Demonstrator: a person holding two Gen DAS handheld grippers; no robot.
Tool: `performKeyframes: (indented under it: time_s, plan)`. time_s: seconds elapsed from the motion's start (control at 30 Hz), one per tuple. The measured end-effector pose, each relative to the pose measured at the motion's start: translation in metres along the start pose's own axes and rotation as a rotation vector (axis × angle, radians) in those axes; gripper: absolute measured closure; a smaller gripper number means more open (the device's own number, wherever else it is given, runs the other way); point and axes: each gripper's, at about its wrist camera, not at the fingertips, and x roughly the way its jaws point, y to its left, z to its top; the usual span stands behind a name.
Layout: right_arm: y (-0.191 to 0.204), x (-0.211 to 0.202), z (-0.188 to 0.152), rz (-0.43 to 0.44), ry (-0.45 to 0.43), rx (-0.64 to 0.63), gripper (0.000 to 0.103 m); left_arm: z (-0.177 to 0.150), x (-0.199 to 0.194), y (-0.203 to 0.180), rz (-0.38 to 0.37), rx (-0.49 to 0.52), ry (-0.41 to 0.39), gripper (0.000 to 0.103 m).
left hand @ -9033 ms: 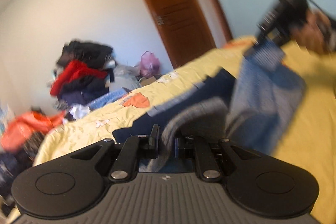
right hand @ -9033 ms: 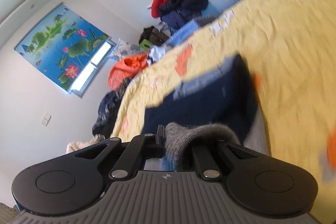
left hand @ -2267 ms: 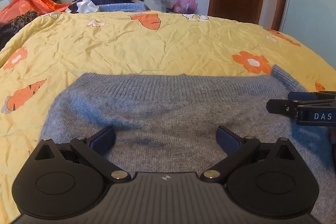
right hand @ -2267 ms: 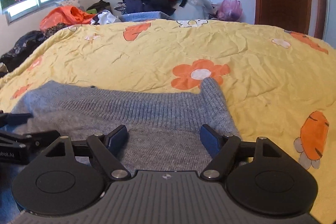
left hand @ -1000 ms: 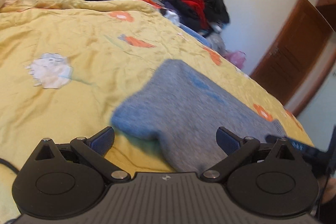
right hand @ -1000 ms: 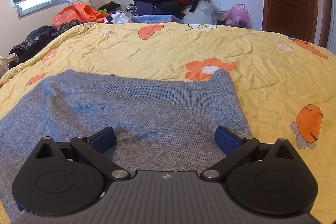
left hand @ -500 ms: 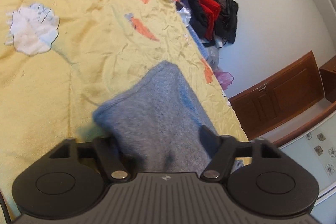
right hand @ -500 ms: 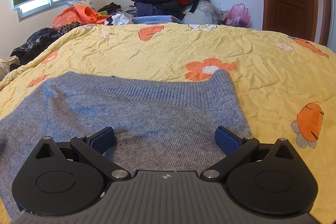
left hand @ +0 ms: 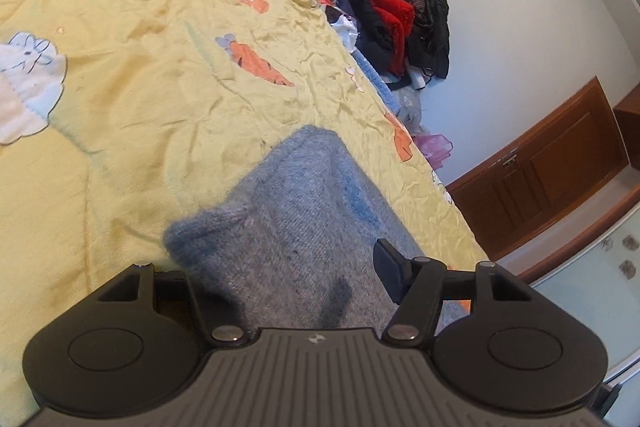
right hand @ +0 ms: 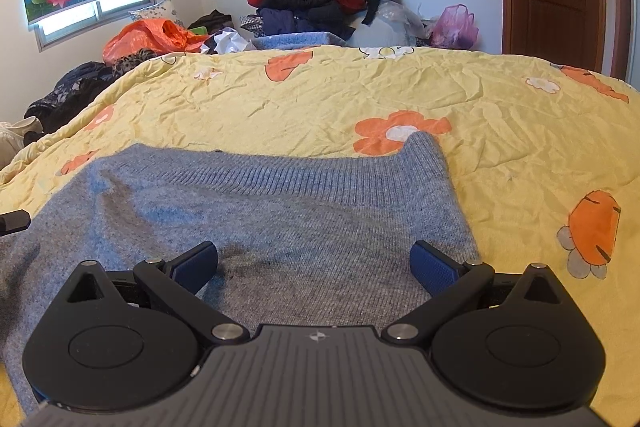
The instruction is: Fold small clothes
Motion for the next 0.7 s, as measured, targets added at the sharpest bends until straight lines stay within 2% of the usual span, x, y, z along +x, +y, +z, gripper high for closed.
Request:
performKeyframes:
  time_s: [0.23,0.27,0.3,0.33,0.43,0.5,0.7]
  plan:
    - [0.000,0.000,0.000,0.000,0.000,0.000,0.000,0.007,0.011,-0.002,0.014,0.001,-0.017,0.042]
    - [0.000,0.000,0.000,0.000,0.000,0.000,0.000,0.006,0.011,-0.002,0.027,0.009,-0.029,0.047]
    - [0.000,0.000,0.000,0.000,0.000,0.000,0.000,0.005,0.014,-0.005,0.061,0.033,-0.036,0.067]
    - [0.000,0.000,0.000,0.000,0.000,0.000,0.000,0.003,0.016,-0.009,0.104,0.074,-0.036,0.074]
    - [0.000,0.000,0.000,0.000,0.000,0.000,0.000,-0.005,0.019,-0.026,0.179,0.256,-0.042,0.076]
    - [0.000,0.000,0.000,0.000,0.000,0.000,0.000,-0.009,0.021,-0.036,0.222,0.338,-0.041,0.076]
    - [-0.001,0.000,0.000,0.000,0.000,0.000,0.000,-0.011,0.022,-0.038,0.231,0.357,-0.041,0.076]
